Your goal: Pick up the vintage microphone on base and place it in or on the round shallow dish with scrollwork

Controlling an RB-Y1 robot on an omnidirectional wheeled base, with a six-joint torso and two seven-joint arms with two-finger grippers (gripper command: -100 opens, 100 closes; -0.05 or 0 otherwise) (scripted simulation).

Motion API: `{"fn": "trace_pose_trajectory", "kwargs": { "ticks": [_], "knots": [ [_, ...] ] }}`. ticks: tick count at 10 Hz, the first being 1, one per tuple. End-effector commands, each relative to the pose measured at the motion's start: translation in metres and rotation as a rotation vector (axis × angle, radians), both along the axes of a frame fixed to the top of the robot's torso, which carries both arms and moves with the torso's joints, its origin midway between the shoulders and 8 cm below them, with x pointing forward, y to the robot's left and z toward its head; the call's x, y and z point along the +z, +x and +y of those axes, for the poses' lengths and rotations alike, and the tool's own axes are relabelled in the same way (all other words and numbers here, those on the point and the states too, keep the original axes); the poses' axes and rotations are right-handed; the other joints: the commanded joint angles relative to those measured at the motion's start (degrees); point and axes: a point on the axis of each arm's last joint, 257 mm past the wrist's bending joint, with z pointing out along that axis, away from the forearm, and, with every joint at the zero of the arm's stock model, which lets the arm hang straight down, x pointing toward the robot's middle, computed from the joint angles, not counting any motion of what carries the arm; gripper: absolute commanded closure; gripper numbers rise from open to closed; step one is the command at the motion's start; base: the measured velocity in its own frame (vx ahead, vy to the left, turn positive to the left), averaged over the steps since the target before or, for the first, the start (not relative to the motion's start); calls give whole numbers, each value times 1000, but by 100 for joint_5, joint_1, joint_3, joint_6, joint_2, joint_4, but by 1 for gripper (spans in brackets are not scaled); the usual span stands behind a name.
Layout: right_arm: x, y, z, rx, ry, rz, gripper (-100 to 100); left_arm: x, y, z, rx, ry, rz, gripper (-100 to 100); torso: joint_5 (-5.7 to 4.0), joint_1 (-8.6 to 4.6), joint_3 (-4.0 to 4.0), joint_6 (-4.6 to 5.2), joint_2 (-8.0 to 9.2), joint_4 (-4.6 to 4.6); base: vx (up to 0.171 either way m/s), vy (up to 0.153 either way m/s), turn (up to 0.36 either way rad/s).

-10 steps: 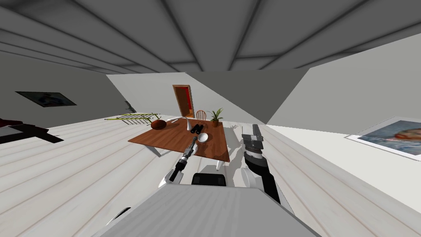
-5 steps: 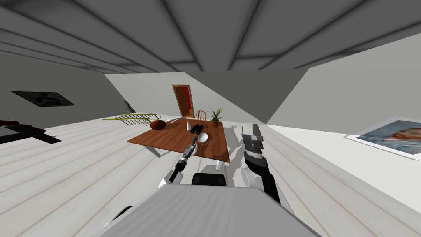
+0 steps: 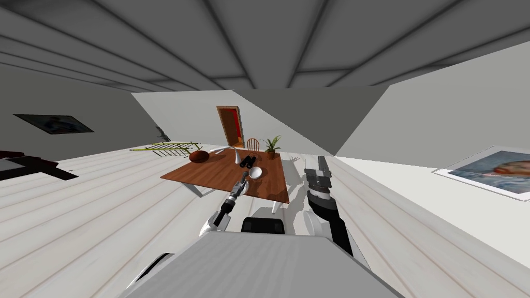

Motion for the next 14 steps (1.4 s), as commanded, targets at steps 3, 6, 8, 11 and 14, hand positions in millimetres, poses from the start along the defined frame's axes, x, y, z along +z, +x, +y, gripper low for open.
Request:
{"fn": "trace_pose_trajectory", "kwargs": {
  "ticks": [3, 6, 8, 11, 14],
  "knots": [
    [0, 0, 0, 0, 0, 0, 0, 12, 23, 9, -1, -4, 9, -100, -2, -8, 3, -1, 4, 2, -66, -21, -2],
    [0, 0, 0, 0, 0, 0, 0, 26, 48, 18, 1, -6, 15, -100, -2, -11, 7, -1, 11, 3, -79, -28, -3],
    [0, 0, 0, 0, 0, 0, 0, 36, 64, 24, 5, -8, 18, -100, -1, -7, 7, -1, 10, 3, -79, -26, -4],
    [0, 0, 0, 0, 0, 0, 0, 39, 69, 25, 6, -9, 19, 0, 0, -4, 0, -2, -2, 0, -37, -14, -1],
    [0, 0, 0, 0, 0, 0, 0, 38, 69, 25, 6, -8, 19, 0, 1, 1, -9, -2, -17, -4, 0, 0, 0]
  ]
}}
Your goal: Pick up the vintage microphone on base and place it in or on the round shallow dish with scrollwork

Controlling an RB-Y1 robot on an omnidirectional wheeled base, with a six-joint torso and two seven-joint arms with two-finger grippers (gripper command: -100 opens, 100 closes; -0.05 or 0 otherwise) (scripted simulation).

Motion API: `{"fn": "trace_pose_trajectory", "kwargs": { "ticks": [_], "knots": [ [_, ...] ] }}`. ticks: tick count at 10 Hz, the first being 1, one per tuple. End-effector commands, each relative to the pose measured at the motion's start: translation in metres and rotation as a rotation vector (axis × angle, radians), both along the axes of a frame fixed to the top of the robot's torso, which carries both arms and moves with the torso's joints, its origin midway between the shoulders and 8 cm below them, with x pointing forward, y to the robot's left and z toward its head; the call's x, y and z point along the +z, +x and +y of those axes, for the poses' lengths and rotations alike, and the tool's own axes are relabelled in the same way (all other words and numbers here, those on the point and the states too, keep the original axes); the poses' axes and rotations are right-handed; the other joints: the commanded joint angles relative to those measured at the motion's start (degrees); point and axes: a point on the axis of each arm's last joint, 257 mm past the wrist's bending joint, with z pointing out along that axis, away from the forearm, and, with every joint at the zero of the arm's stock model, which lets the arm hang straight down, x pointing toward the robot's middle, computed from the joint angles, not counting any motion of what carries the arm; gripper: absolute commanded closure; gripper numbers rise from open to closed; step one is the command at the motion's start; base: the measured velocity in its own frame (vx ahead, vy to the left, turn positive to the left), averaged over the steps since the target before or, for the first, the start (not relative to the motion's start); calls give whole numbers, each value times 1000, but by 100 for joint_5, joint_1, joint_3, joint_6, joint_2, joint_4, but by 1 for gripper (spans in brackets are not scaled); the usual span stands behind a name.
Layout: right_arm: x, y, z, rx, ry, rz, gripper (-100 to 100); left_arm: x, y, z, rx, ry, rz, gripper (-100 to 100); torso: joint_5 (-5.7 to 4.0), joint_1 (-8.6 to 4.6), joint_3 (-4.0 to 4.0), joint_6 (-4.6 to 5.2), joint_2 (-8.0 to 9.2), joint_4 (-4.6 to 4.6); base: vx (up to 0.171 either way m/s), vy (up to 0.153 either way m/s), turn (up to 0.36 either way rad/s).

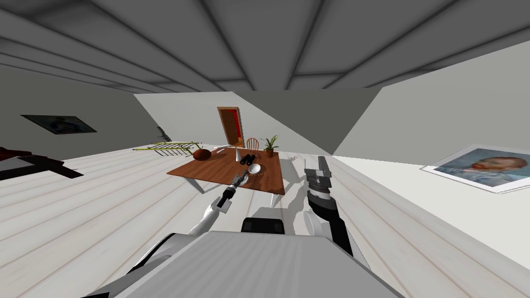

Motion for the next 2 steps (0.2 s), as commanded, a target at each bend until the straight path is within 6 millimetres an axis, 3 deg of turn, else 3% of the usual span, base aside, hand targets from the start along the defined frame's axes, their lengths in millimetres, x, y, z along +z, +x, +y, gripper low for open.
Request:
{"fn": "trace_pose_trajectory", "kwargs": {
  "ticks": [1, 2],
  "knots": [
    [0, 0, 0, 0, 0, 0, 0, 0, 0, 0, 0, 0, 0, 0, 0, 0, 0, 0, 0, 0, 0, 0, 0],
    [0, 0, 0, 0, 0, 0, 0, 0, 0, 0, 0, 0, 0, 0, 0, 0, 0, 0, 0, 0, 0, 0, 0]
  ]
}}
